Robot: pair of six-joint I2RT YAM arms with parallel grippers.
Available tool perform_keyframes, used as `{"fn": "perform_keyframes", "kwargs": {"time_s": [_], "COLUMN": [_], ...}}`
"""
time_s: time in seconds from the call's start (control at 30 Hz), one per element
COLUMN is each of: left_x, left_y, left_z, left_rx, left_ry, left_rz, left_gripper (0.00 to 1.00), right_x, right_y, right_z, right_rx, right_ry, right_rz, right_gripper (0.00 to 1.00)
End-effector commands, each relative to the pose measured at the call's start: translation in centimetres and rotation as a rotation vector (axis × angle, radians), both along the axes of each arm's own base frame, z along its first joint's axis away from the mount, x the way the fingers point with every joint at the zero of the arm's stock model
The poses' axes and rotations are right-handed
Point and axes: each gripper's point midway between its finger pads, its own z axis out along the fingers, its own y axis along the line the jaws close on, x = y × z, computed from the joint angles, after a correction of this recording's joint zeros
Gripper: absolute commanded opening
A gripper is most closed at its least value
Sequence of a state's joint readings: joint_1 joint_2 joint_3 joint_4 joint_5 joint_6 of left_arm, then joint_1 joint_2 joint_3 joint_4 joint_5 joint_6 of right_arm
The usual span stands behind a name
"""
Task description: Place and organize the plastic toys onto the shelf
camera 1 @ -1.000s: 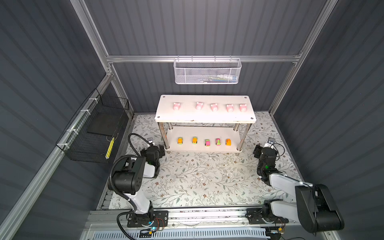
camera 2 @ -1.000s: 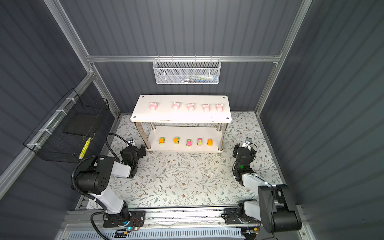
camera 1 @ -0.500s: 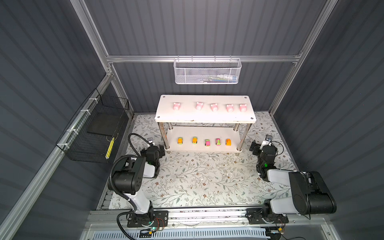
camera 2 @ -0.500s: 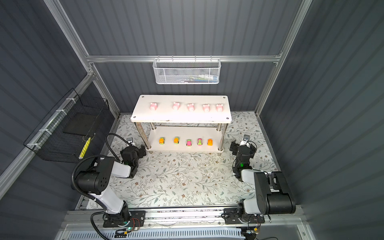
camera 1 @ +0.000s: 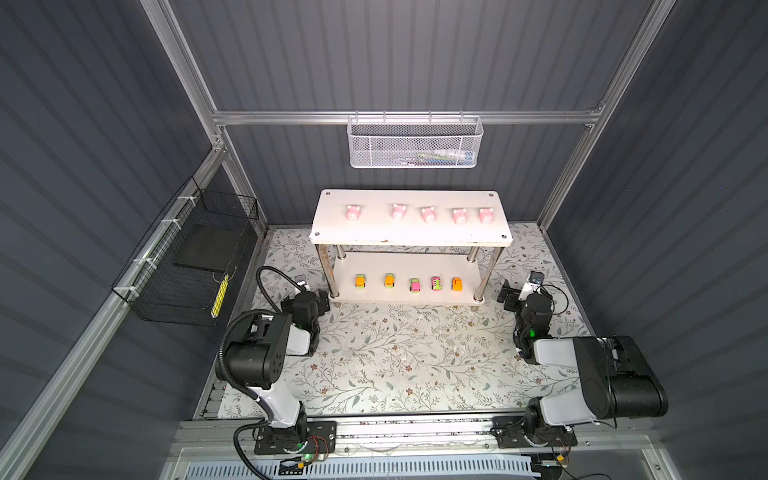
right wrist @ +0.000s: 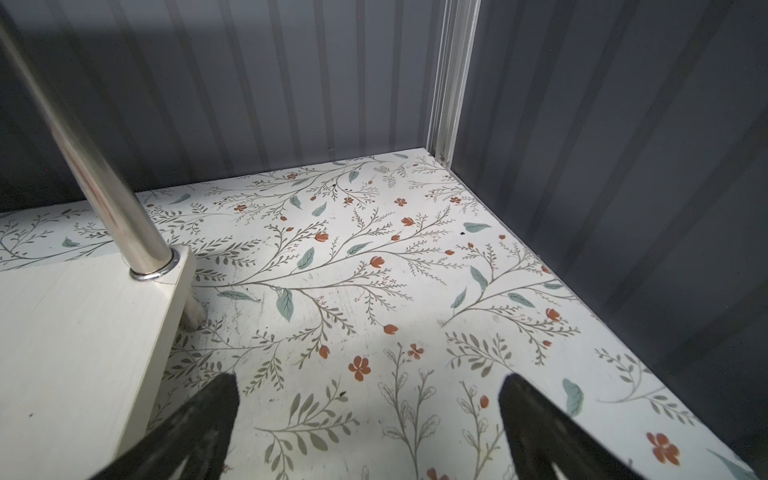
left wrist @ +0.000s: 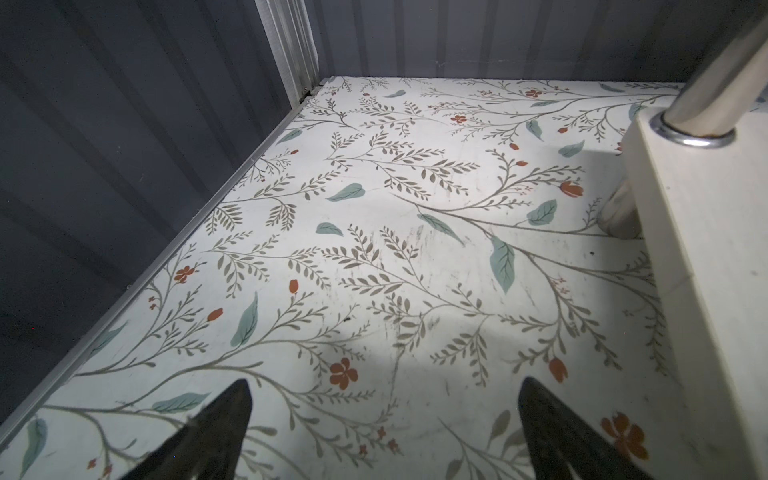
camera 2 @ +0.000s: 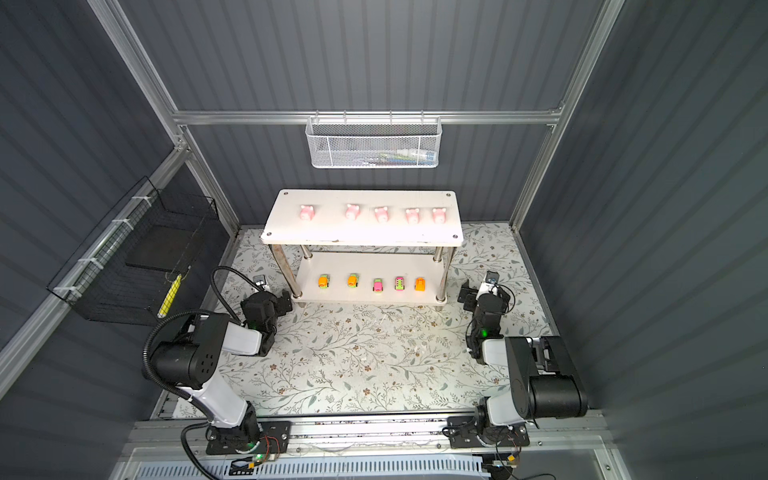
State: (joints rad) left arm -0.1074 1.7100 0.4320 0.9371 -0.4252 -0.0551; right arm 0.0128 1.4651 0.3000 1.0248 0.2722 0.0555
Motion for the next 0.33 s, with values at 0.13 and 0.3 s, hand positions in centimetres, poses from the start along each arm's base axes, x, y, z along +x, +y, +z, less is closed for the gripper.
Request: {"fn": "perform_keyframes", "kwargs": {"time_s": [0.13,0.3], "left_x": [0.73,0.6], "left_y": [0.22,0.21], "left_z": [0.59,0.7], "left_rx": [0.009,0.009], "left_ry": [-0.015,-0.024], "left_rz": [0.005,0.003], "left_gripper": [1.0,1.0], "right_x": [0.03,0.02], "right_y": [-0.05,-0.04], "right_z": [0.39,0.34], "right_rx": [-0.001,-0.001], "right_ry": [-0.023,-0.021], "right_rz": [0.004,0.005], "right_gripper": [0.99,0.99]}}
